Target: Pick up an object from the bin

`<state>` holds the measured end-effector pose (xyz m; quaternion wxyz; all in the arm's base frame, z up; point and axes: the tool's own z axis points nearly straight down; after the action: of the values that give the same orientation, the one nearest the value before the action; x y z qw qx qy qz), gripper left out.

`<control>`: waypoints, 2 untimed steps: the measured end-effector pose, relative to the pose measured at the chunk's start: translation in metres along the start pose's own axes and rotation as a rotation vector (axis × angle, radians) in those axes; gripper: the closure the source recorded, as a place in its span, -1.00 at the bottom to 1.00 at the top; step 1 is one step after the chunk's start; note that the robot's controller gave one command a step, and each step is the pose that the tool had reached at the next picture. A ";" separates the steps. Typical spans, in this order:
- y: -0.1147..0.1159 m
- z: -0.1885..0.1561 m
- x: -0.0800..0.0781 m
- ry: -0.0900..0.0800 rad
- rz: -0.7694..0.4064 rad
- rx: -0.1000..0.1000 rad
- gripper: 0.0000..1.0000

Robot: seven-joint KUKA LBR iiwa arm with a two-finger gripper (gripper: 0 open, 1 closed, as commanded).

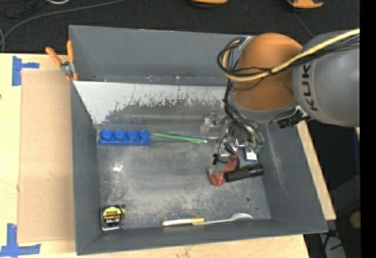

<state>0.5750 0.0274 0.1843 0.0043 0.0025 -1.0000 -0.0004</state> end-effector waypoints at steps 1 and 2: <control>0.000 -0.004 -0.002 -0.008 0.001 0.000 -1.00; -0.059 0.067 0.007 -0.009 -0.097 0.000 -1.00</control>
Offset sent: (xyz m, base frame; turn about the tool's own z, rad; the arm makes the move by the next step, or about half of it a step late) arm -0.0146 -0.0994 -0.1143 -0.1580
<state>0.5675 -0.0314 0.1176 -0.0003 0.0511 -0.9987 -0.0004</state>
